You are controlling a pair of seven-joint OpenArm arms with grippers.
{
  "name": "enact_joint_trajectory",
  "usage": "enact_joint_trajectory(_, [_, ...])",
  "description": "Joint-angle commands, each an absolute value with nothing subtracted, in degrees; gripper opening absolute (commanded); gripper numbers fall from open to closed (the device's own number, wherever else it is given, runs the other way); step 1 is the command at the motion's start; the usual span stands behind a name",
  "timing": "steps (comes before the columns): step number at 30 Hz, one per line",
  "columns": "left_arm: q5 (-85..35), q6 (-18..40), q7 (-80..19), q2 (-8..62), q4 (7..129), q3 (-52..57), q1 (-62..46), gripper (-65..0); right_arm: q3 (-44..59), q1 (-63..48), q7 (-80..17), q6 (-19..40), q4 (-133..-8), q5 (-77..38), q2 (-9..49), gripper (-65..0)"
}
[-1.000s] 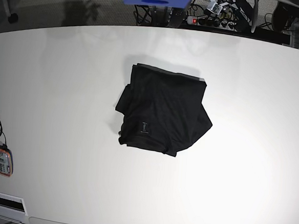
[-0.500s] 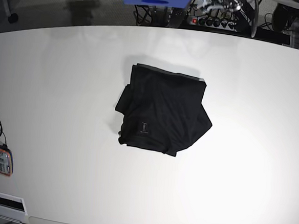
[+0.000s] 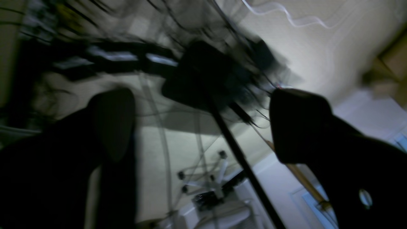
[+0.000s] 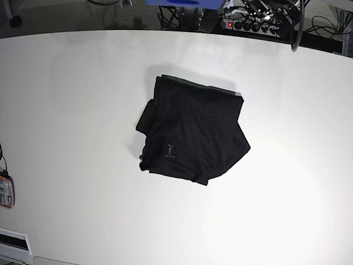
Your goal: Fold the T-shirt properly
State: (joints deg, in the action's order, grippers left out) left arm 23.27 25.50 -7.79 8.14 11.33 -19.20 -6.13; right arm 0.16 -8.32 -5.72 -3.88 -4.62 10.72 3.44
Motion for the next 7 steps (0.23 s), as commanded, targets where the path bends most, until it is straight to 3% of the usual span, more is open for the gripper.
enact_joint_trajectory(1, [23.3,26.3,-8.6,8.4,11.4,-19.6,-6.2,0.0,0.3,-8.8,-6.1,-4.2,-4.5,10.6,3.6,-18.4])
enact_joint_trajectory(7, [23.0,26.3,-8.4,8.5,11.5,-19.5,-6.2,0.0,0.3,-8.8,-6.4,-4.2,-4.5,10.6,3.6,-18.4])
